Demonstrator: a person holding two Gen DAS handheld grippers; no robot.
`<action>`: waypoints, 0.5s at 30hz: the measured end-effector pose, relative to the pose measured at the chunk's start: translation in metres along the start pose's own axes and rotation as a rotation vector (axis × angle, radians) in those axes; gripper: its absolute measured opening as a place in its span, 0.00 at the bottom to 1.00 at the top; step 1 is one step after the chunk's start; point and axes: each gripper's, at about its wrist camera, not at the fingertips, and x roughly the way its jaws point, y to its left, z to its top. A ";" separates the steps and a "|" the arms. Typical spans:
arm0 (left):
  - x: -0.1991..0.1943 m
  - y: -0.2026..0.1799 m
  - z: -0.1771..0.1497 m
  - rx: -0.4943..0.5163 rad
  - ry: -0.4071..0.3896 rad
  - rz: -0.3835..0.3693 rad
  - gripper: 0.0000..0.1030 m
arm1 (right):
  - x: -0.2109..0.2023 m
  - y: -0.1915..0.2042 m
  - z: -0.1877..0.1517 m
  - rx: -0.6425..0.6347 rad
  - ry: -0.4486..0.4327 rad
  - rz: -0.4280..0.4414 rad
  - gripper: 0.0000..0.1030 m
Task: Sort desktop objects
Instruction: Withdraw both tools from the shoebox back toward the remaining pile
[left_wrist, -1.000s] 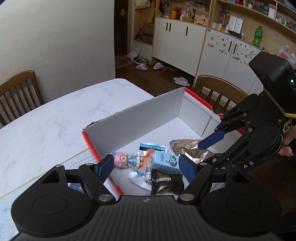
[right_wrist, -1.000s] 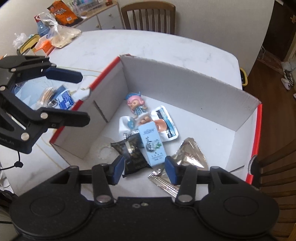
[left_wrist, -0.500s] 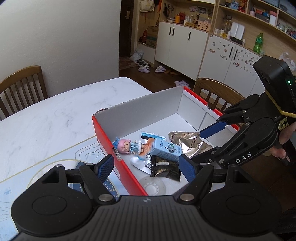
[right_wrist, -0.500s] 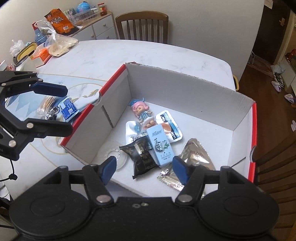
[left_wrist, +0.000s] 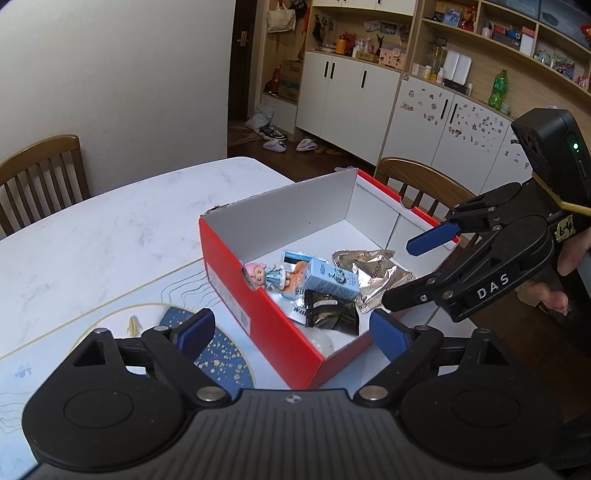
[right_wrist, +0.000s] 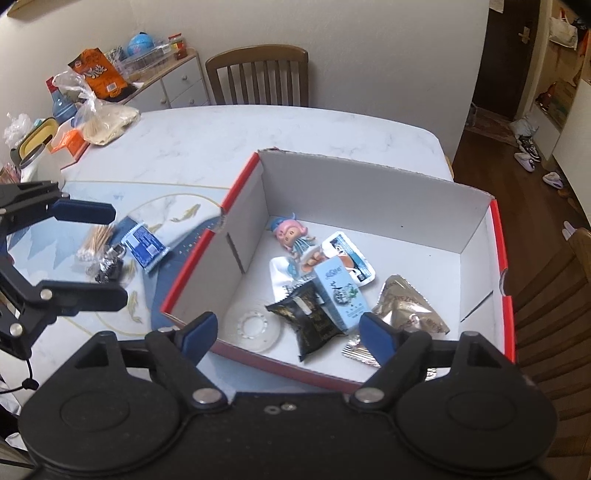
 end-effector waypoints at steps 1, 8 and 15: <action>-0.002 0.002 -0.002 0.000 -0.003 -0.001 0.98 | -0.001 0.003 0.000 0.004 -0.004 -0.001 0.83; -0.016 0.016 -0.012 -0.008 -0.010 -0.014 1.00 | -0.007 0.030 0.000 0.016 -0.034 -0.009 0.84; -0.029 0.031 -0.024 -0.018 0.000 -0.013 1.00 | -0.010 0.062 0.002 -0.002 -0.054 0.000 0.85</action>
